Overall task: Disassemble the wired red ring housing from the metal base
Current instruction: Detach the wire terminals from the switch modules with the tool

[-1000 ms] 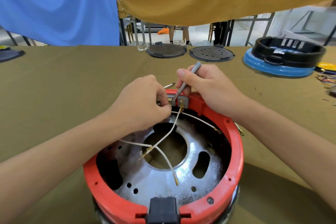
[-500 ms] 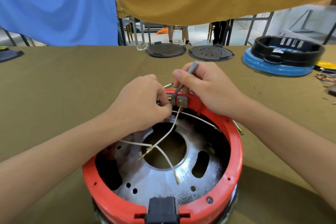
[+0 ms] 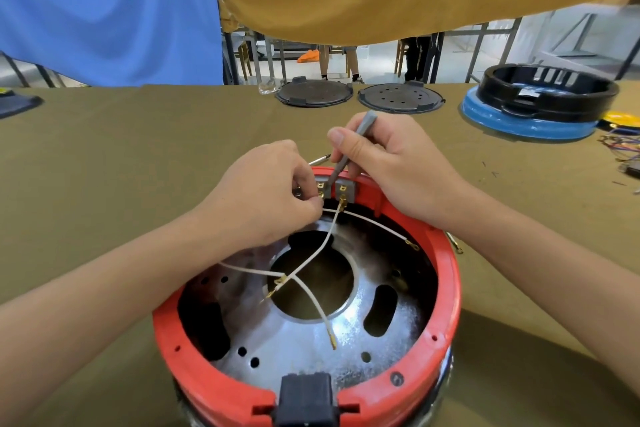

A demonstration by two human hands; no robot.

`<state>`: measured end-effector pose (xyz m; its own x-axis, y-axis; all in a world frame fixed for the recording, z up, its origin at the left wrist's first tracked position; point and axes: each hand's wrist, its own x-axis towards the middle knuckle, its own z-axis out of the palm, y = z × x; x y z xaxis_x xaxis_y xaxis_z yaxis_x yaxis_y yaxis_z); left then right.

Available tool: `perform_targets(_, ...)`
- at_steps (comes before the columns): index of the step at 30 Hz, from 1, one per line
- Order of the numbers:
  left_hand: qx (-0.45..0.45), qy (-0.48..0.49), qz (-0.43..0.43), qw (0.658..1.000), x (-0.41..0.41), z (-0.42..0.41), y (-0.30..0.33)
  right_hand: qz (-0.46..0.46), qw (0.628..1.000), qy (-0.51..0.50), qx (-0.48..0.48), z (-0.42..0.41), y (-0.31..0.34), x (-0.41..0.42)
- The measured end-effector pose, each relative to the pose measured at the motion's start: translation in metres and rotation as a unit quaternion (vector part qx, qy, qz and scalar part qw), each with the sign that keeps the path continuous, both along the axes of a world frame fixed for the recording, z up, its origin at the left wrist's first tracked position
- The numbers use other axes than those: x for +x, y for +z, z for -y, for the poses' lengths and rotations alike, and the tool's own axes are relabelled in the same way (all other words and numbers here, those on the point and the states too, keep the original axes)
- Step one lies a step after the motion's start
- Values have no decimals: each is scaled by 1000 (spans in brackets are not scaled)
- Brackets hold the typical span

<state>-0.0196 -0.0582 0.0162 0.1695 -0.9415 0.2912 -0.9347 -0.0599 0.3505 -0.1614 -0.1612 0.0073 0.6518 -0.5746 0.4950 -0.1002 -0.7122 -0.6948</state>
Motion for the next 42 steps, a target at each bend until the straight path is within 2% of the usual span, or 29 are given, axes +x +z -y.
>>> perform_targets(9, 4, 44, 8, 999, 5, 0, -1, -4, 1000, 4, 6, 1, -2, 0)
perform_targets(22, 26, 25, -2, 999, 8, 0, 2, -33, 999, -8, -26, -1, 1, 1)
perform_targets(32, 19, 14, 10, 1000, 7, 1, 1, -23, 994, -17, 101, 4, 3, 5)
perform_targets(42, 12, -23, -31, 999, 9, 0, -2, 37, 997, -2, 66, 4, -4, 4)
